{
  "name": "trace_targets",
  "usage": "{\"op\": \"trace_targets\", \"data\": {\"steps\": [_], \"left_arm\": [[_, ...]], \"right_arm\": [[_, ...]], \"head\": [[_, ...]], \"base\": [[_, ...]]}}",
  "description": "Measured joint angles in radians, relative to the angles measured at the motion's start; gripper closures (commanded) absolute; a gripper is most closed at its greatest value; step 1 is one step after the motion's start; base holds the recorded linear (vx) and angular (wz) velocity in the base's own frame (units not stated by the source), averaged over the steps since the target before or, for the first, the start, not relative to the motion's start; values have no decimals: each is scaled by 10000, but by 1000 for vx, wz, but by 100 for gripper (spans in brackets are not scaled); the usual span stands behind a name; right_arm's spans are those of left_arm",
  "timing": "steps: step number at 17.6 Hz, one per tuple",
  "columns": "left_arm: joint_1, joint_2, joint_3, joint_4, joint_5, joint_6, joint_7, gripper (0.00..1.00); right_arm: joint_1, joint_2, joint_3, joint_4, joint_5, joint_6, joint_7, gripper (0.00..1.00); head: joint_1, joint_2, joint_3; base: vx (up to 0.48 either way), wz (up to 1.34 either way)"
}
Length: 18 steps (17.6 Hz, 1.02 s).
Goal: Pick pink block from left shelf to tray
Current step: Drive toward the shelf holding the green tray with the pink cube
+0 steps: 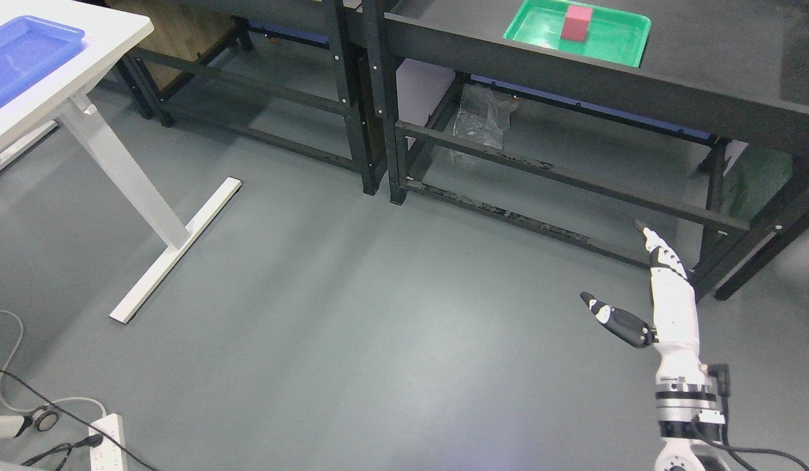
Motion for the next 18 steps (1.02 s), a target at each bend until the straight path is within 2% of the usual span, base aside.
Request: {"op": "trace_targets", "data": {"steps": [18], "left_arm": [[-1, 0, 0, 0, 0, 5, 0, 0]], "right_arm": [[-71, 0, -30, 10, -198, 173, -1, 0]], "head": [[0, 0, 0]], "base": [[247, -101]]}}
